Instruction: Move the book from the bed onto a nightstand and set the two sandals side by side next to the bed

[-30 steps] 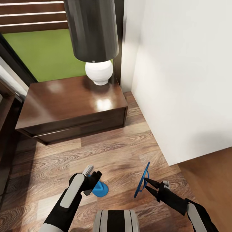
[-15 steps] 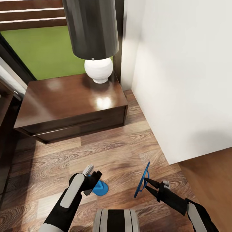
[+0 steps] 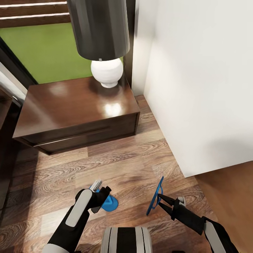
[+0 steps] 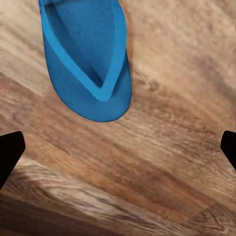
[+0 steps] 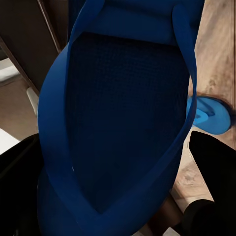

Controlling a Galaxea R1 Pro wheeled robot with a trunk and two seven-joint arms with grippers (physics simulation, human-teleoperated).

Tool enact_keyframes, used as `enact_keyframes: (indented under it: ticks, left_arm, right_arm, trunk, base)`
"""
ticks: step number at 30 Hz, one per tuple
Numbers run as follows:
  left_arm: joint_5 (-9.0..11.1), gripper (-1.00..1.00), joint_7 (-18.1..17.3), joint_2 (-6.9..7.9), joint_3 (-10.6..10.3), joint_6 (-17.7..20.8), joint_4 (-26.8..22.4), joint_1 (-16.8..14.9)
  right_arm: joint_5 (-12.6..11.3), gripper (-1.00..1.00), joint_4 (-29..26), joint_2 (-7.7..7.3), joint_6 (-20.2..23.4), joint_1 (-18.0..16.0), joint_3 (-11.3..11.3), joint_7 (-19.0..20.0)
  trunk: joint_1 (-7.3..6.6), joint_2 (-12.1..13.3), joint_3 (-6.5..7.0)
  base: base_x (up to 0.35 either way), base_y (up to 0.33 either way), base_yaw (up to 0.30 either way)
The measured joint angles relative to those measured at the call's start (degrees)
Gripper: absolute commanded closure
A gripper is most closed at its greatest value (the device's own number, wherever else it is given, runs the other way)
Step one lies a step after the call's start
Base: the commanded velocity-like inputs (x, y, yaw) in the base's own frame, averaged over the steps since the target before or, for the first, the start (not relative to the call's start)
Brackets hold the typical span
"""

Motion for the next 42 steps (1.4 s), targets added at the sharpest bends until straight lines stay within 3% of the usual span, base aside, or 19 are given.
enact_keyframes:
  ticks: [23, 32, 38, 42]
  left_arm:
    - [0.0, -1.0, 0.0, -0.01, 0.0, 0.0, 0.0, 0.0]
    - [-0.3, -1.0, -0.1, 0.06, 0.2, -0.8, 0.0, 0.0]
    - [-0.5, -1.0, -0.1, 0.19, 0.4, -5.6, 0.0, -0.1]
    - [-0.6, -1.0, -0.2, 0.22, 0.4, -6.5, -0.3, -1.1]
  right_arm:
    - [0.0, 1.0, 0.0, 0.12, 0.0, 0.0, 0.0, 0.0]
    - [-0.1, 1.0, 0.0, -0.04, 0.1, 0.0, 0.0, 0.1]
    - [-0.1, 1.0, -0.1, -0.06, 0.1, 0.0, 0.0, 0.1]
    - [-0.1, 1.0, -0.1, -0.06, 0.1, 0.0, 0.0, 0.1]
  trunk:
    - [0.59, -0.3, -5.1]
    - [0.59, -0.3, -5.1]
    - [0.59, -0.3, -5.11]
    - [0.59, -0.3, -5.1]
  base:
    - [0.0, 0.0, 0.0]
    - [0.0, 0.0, 0.0]
    - [0.0, 0.0, 0.0]
    - [0.0, 0.0, 0.0]
